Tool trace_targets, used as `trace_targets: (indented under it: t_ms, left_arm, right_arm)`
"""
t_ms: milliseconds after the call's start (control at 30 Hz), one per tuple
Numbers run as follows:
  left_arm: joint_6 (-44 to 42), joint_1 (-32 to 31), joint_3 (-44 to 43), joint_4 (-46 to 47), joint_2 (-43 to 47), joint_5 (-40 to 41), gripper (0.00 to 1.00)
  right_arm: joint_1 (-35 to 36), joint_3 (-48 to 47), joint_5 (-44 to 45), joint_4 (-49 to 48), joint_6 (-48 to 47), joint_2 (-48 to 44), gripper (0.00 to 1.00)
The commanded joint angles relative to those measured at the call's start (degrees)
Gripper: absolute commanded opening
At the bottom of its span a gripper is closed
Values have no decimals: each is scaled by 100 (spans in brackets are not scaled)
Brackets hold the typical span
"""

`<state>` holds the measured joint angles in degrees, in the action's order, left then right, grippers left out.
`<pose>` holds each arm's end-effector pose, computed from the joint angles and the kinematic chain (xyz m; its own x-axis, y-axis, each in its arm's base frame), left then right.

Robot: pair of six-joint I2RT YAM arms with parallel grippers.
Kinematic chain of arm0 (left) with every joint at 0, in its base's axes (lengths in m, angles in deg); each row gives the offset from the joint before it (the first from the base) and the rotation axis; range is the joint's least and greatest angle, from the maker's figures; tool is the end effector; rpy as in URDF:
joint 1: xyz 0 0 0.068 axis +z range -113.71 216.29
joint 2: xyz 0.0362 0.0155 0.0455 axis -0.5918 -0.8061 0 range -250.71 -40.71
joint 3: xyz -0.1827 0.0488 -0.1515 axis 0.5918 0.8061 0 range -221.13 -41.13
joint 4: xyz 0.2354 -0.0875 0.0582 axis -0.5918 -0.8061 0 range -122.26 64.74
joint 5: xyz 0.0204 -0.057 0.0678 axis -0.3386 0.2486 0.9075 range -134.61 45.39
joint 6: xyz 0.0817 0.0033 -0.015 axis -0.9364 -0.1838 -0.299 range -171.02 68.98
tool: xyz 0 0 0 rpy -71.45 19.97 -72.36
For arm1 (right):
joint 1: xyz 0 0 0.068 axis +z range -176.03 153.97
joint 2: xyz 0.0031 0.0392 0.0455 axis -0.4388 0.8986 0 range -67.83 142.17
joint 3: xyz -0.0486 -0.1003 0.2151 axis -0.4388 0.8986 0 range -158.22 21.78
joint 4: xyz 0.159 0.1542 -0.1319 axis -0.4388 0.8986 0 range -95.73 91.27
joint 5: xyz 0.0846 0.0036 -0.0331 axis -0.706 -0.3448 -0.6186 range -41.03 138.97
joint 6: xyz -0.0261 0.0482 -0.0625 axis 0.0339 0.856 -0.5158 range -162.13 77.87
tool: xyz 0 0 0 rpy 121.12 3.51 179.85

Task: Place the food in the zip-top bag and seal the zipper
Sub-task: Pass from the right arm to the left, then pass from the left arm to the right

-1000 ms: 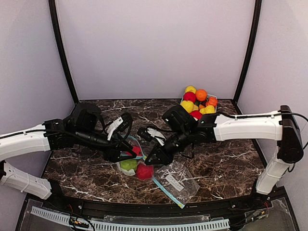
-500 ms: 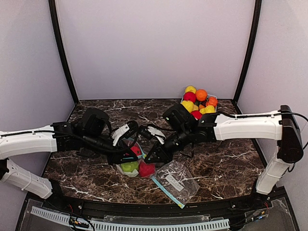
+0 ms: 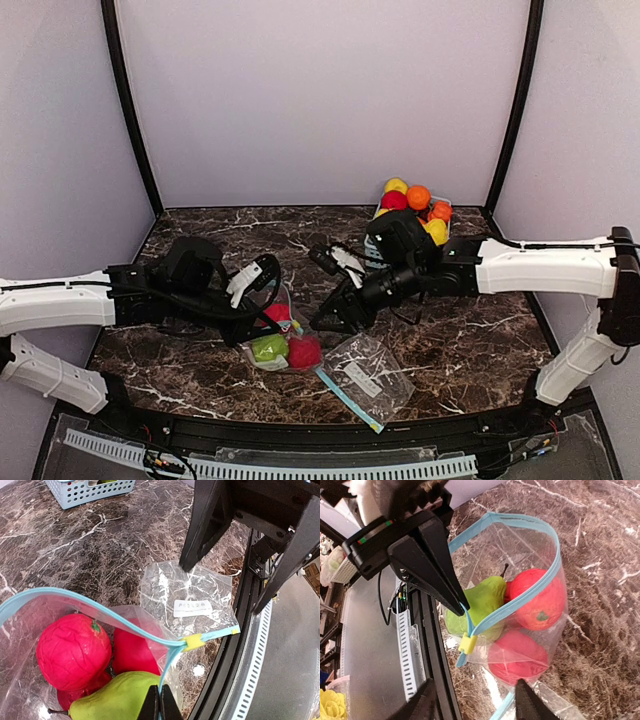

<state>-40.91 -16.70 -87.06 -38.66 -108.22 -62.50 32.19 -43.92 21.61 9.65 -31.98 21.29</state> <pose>0.1596 -0.2487 0.2132 -0.4998 0.3854 -0.7757 0.8366 0.4466 -0.3172 0.1662 0.3316 0.2182 -0.4911 -0.4956 -0.7163 -0.8707 0.2547 0.4207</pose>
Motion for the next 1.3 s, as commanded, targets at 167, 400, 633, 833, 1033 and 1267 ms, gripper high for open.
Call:
trace_targets:
  t_ms: [167,400,633,833,1033,1267]
  left_arm:
    - [824,-18,404,564,416,439,1]
    - [1024,-16,440,751,306,334,1]
    - [994,-12,411,791,216,308,1]
    - [976,-14,394,765,194,303,1]
    - [967,-16,401,755,203,318,1]
    - [967,-16,383,760,194,324,1]
  right_arm:
    - [-308,1308,613,-1653,879,-1126,71]
    - [5,1673,985,-2213,1158,-1173,59]
    - [236,1497,937,-2615,1224,-711,46]
    - [309,1296,845,-2686,1143,-336,36]
    - [352,1162,818,-2685,1062,-181,31]
    - [370,973,793,-2663,983,39,22]
